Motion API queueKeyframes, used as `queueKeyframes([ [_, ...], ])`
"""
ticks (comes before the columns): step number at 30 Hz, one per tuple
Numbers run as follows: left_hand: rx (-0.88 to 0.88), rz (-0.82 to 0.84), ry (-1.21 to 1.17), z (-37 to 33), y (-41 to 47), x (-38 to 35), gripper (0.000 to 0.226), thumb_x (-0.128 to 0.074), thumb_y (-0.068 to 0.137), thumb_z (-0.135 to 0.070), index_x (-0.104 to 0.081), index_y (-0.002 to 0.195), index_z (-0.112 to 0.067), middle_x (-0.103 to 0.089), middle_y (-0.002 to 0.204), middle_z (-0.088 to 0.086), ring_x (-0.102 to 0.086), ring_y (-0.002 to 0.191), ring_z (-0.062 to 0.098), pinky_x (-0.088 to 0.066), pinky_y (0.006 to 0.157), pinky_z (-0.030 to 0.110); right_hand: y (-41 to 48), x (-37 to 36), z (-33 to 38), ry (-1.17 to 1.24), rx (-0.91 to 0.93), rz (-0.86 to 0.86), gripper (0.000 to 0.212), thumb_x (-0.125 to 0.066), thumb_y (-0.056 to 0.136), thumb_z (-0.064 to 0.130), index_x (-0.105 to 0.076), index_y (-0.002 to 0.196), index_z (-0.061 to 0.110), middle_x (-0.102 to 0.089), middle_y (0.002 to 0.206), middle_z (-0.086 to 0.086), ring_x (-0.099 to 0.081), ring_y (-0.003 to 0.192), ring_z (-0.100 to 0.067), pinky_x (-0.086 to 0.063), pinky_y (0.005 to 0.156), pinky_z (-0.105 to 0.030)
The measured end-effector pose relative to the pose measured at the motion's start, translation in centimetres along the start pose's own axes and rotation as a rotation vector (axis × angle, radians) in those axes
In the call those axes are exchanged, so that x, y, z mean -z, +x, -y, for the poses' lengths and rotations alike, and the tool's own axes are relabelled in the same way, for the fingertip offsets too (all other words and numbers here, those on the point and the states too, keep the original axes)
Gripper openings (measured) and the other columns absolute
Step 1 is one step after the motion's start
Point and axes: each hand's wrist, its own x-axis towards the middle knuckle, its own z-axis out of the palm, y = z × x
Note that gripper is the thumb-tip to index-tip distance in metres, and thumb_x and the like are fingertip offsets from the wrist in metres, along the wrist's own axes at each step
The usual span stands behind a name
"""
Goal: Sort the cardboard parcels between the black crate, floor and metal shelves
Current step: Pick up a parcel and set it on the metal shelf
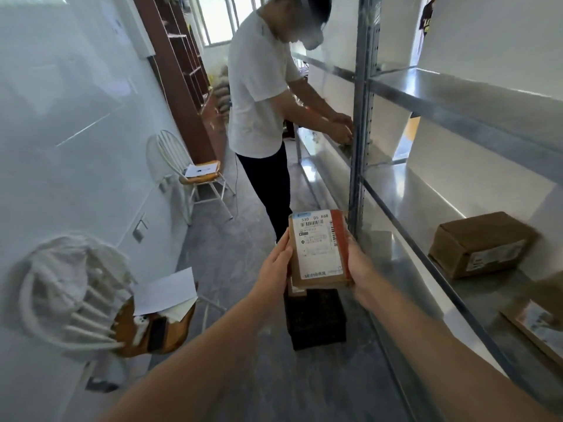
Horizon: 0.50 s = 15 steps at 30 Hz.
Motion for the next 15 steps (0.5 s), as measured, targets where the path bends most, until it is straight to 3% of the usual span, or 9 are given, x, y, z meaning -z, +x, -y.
queueKeyframes([
  [7,0.027,-0.080,-0.029,0.7,2.7,-2.0,0.039,-0.039,0.104,-0.029,-0.045,0.141,-0.040,-0.065,0.128,-0.004,-0.063,0.116,0.017,-0.053,0.095,0.039,4.4,2.5,-0.4,-0.077,-0.084,0.063,0.054,-0.038,0.082,0.082,-0.041,0.132,0.060,-0.068,0.123,0.011,-0.064,0.113,-0.020,-0.046,0.100,-0.056],
  [12,0.038,-0.097,-0.035,1.7,4.9,-3.1,0.041,-0.034,0.106,-0.026,-0.046,0.140,-0.045,-0.066,0.125,-0.011,-0.066,0.109,0.009,-0.057,0.081,0.030,6.4,4.3,0.5,-0.199,-0.128,0.073,0.062,-0.037,0.076,0.089,-0.032,0.133,0.065,-0.060,0.132,0.011,-0.061,0.116,-0.026,-0.049,0.088,-0.064],
  [15,0.052,-0.102,-0.052,2.3,6.5,-3.7,0.040,-0.034,0.105,-0.029,-0.045,0.139,-0.048,-0.063,0.130,-0.011,-0.062,0.116,0.011,-0.054,0.094,0.038,7.5,5.1,1.1,-0.234,-0.098,0.046,0.061,-0.036,0.083,0.083,-0.022,0.139,0.063,-0.048,0.146,0.009,-0.052,0.129,-0.025,-0.043,0.099,-0.065],
])
